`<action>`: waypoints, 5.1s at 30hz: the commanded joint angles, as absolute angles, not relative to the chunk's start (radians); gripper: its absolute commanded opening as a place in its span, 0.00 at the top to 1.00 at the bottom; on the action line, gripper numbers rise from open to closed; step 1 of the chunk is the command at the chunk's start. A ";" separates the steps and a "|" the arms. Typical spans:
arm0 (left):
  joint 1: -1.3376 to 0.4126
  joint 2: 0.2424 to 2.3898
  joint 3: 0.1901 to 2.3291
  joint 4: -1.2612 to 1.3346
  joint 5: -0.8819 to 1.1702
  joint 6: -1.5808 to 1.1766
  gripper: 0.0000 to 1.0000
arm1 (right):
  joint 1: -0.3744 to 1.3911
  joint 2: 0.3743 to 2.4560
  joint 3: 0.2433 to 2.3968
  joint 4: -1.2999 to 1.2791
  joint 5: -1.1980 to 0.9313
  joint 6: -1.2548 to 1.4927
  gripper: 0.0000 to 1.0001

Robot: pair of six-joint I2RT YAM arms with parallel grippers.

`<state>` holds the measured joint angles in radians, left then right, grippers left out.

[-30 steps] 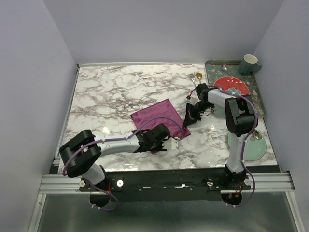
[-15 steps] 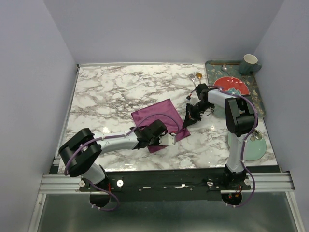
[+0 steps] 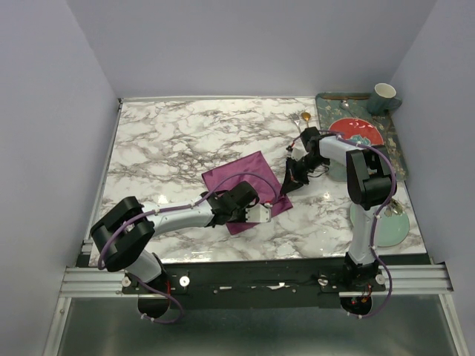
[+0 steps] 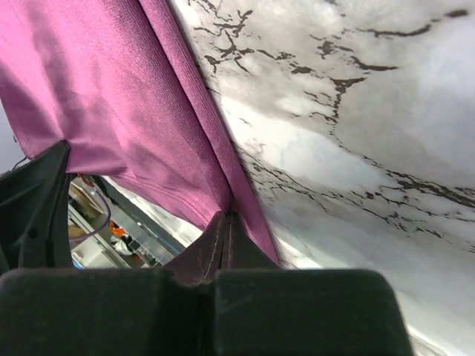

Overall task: Fold the napkin into a case and place the utensils inside
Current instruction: Pick up the square-folded napkin from the center of the board, then fold the square-folded napkin at the center of the board, then smooth out the square-folded napkin at the center of the board.

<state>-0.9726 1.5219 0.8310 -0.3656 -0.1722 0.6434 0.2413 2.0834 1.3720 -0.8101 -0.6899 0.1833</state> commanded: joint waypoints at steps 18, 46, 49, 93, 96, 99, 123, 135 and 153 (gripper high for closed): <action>-0.971 1.431 0.920 -0.494 -0.025 0.598 1.00 | 0.247 1.997 1.401 -0.899 -0.707 0.147 0.99; -0.973 1.460 0.927 -0.551 0.173 0.532 1.00 | 0.244 2.025 1.351 -0.933 -0.578 0.080 0.99; -0.971 1.477 0.914 -0.545 0.187 0.534 1.00 | 0.244 2.037 1.336 -0.923 -0.563 0.080 0.99; -0.416 1.753 1.175 -0.693 0.487 0.391 0.60 | 0.244 2.083 1.312 -0.887 -0.511 0.069 0.99; -0.416 1.813 1.215 -0.701 0.447 0.403 0.62 | 0.245 2.079 1.279 -0.874 -0.534 0.075 0.99; -0.414 1.874 1.261 -0.718 0.407 0.419 0.64 | 0.244 2.074 1.246 -0.865 -0.575 0.084 0.99; -0.414 1.602 1.437 -0.692 0.471 0.437 0.30 | 0.239 1.853 1.484 -1.098 -0.650 -0.034 0.39; -0.311 1.635 1.264 -0.007 0.797 -0.399 0.01 | 0.281 2.091 1.890 -0.645 -0.936 0.337 0.00; -0.301 2.014 1.094 0.603 0.917 -0.972 0.01 | 0.348 2.328 1.737 -0.334 -0.928 0.646 0.00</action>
